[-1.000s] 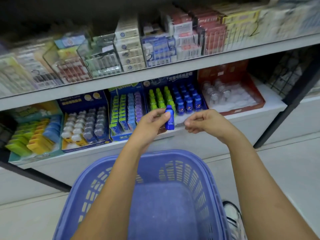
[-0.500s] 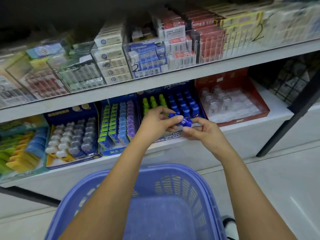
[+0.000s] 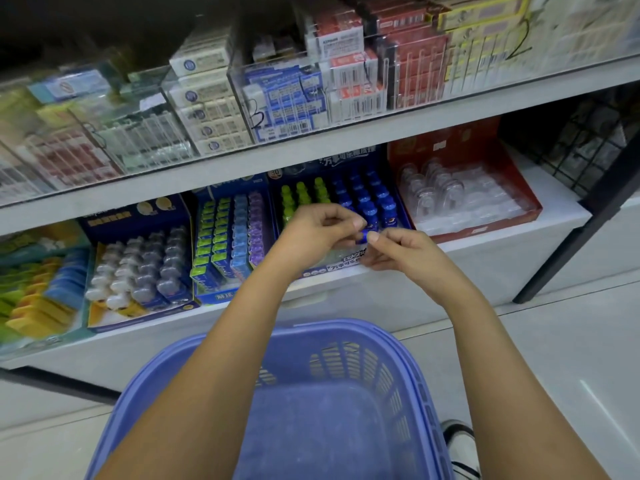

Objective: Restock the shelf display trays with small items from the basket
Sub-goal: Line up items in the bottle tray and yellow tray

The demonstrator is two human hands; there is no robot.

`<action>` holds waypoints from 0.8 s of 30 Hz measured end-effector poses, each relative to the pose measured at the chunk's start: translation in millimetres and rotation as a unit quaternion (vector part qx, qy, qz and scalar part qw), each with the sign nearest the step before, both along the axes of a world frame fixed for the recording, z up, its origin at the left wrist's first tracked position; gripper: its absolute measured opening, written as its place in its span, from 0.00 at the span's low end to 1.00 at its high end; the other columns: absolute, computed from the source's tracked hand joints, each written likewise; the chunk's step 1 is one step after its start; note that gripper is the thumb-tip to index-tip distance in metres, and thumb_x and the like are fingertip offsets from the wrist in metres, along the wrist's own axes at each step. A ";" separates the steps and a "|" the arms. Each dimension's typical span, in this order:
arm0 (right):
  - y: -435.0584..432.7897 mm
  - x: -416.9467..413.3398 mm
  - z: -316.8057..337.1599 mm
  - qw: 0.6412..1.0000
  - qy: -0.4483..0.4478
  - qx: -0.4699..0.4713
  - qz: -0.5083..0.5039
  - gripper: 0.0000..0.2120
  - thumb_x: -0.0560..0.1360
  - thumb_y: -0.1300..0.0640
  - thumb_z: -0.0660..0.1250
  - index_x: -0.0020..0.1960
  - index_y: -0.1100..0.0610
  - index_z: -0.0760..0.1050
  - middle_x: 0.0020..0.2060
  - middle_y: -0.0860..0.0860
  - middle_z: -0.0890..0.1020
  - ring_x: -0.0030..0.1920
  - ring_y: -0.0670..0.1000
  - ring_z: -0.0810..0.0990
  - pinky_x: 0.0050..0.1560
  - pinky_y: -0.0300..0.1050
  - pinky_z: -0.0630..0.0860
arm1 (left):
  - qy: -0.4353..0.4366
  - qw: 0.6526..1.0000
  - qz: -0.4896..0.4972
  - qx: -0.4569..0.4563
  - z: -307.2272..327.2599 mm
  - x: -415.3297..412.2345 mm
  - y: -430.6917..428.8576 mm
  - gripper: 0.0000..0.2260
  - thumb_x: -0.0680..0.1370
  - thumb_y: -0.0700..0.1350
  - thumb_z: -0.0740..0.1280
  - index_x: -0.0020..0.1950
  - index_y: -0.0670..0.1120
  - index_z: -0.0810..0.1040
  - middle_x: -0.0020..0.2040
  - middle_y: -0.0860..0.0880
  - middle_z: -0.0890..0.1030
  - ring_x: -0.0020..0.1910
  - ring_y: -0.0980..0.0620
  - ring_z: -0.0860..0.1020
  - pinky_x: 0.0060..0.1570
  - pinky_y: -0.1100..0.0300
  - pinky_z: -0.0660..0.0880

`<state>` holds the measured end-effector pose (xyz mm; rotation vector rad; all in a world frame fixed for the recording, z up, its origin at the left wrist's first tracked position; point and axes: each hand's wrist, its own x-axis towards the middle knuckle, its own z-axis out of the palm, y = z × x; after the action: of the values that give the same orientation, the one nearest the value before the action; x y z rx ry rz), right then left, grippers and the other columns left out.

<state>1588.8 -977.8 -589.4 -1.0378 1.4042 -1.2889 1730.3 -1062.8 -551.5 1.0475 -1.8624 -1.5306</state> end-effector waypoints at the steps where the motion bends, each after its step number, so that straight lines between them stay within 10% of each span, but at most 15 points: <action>1: -1.9 -0.9 2.7 1.000 0.014 0.008 0.002 0.11 0.78 0.55 0.63 0.43 0.61 0.77 0.38 0.57 0.83 0.41 0.51 0.82 0.47 0.41 0.79 | -0.041 0.999 -0.008 -0.013 -2.8 -3.0 1.0 0.02 0.76 0.39 0.69 0.47 0.42 0.80 0.45 0.41 0.83 0.45 0.50 0.82 0.50 0.58 0.80; 6: -7.9 -3.4 1.7 0.999 0.032 0.038 -0.008 0.10 0.78 0.55 0.63 0.43 0.61 0.76 0.34 0.56 0.82 0.35 0.48 0.82 0.37 0.36 0.79 | -0.149 0.974 0.032 -0.167 -14.6 -6.6 1.4 0.07 0.75 0.41 0.70 0.52 0.45 0.79 0.43 0.49 0.80 0.36 0.57 0.76 0.41 0.61 0.77; 11: -11.9 -10.9 -9.9 0.959 0.245 0.020 -0.144 0.05 0.74 0.55 0.68 0.41 0.56 0.77 0.30 0.48 0.79 0.28 0.42 0.74 0.31 0.32 0.67 | -0.394 0.798 -0.107 -0.443 -6.1 -10.0 -7.4 0.17 0.77 0.43 0.67 0.66 0.49 0.74 0.60 0.48 0.77 0.55 0.46 0.77 0.51 0.53 0.75; 16: -18.5 -7.7 -8.1 0.946 0.293 0.006 -0.142 0.03 0.71 0.58 0.70 0.45 0.55 0.79 0.30 0.44 0.75 0.32 0.40 0.72 0.31 0.23 0.67 | -0.506 0.680 -0.152 -0.509 2.8 -21.4 -7.5 0.14 0.77 0.51 0.66 0.57 0.44 0.76 0.52 0.46 0.76 0.42 0.48 0.73 0.34 0.55 0.66; 18: -17.3 -7.9 -6.9 0.961 0.240 0.011 -0.134 0.04 0.73 0.57 0.70 0.47 0.53 0.80 0.34 0.45 0.78 0.35 0.41 0.75 0.35 0.24 0.70 | -0.467 0.723 -0.136 -0.491 -0.4 -19.0 -6.5 0.13 0.76 0.51 0.67 0.55 0.44 0.77 0.50 0.46 0.77 0.41 0.49 0.74 0.35 0.55 0.69; 20: -13.4 -9.8 -2.1 0.985 0.124 0.000 -0.117 0.06 0.74 0.57 0.69 0.51 0.54 0.79 0.39 0.49 0.81 0.37 0.44 0.79 0.37 0.32 0.75 | -0.357 0.841 -0.058 -0.403 -1.1 -15.3 -4.4 0.13 0.74 0.51 0.69 0.54 0.45 0.78 0.47 0.49 0.79 0.43 0.50 0.77 0.39 0.57 0.74; 22: -8.8 -11.0 4.1 0.997 -0.009 -0.017 -0.075 0.11 0.75 0.58 0.68 0.57 0.58 0.77 0.41 0.52 0.82 0.37 0.46 0.81 0.38 0.36 0.79 | -0.189 0.954 0.053 -0.227 1.7 -14.0 -0.7 0.13 0.73 0.48 0.72 0.53 0.43 0.79 0.43 0.49 0.81 0.41 0.53 0.79 0.39 0.61 0.77; 24: -5.9 -9.3 9.1 0.998 -0.047 -0.031 -0.035 0.15 0.74 0.60 0.69 0.60 0.59 0.75 0.41 0.53 0.82 0.39 0.47 0.83 0.42 0.39 0.80 | -0.017 0.994 0.107 -0.005 5.2 -13.8 4.7 0.11 0.74 0.44 0.71 0.52 0.39 0.78 0.41 0.46 0.82 0.36 0.53 0.81 0.34 0.65 0.77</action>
<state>1579.5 -983.7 -580.3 -0.9636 1.3475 -1.4227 1716.5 -1058.1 -546.3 1.2326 -1.7158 -1.3869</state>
